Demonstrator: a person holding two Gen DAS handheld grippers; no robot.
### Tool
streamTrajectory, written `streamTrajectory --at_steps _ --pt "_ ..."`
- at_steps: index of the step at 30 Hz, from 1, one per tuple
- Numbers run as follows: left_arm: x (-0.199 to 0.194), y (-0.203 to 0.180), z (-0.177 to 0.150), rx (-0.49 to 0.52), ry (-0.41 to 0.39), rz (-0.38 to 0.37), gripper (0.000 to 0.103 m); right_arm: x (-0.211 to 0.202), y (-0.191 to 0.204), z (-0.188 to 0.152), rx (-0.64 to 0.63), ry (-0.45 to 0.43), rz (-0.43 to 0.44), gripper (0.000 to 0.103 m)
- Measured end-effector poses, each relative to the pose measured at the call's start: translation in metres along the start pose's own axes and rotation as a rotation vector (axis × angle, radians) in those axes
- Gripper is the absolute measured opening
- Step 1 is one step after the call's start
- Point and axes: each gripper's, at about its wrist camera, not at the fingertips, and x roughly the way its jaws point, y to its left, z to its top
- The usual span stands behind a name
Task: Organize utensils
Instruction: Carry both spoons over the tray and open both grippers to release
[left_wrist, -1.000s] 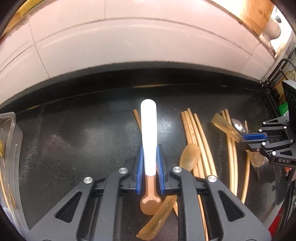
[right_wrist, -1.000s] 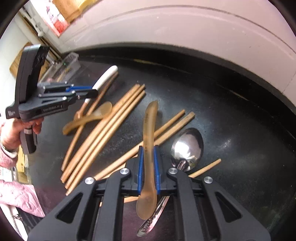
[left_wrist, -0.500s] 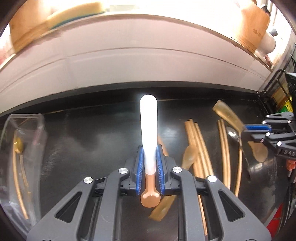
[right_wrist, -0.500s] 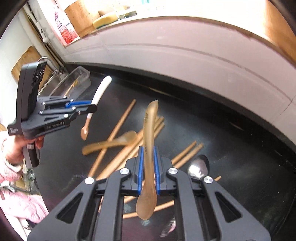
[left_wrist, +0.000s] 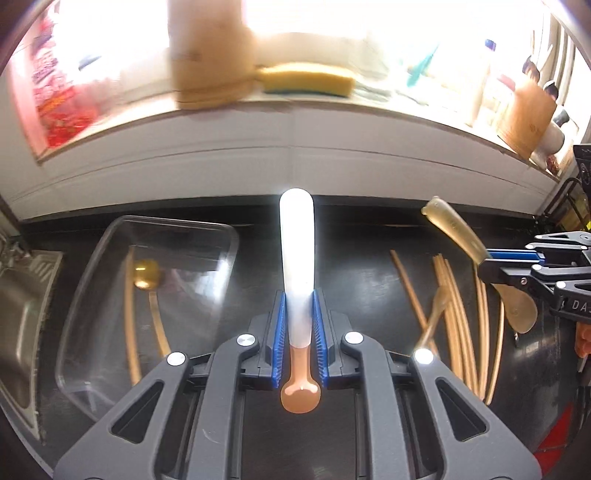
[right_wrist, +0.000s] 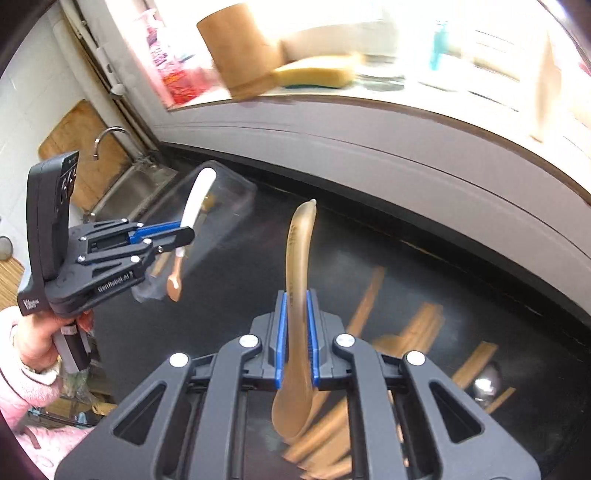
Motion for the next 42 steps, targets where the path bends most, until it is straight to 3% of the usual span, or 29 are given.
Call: streamTrajectory --at_steps 8,18,29,42 --pt "-0.018 0.080 -0.006 -0.009 -0.004 0.028 0.014 0.040 0.080 0.040 0.015 0.000 0.052 0.011" --pt "-0.005 0.165 -0.019 -0.004 0.022 0.018 0.014 0.092 0.149 0.072 0.089 0.006 0.015 0.011" --pt "0.019 0.200 -0.037 0.045 0.075 -0.045 0.014 0.155 0.183 0.069 0.213 0.037 -0.039 0.011" --pt "0.022 0.203 -0.042 0.089 0.079 -0.081 0.014 0.173 0.192 0.069 0.255 0.044 -0.106 0.011"
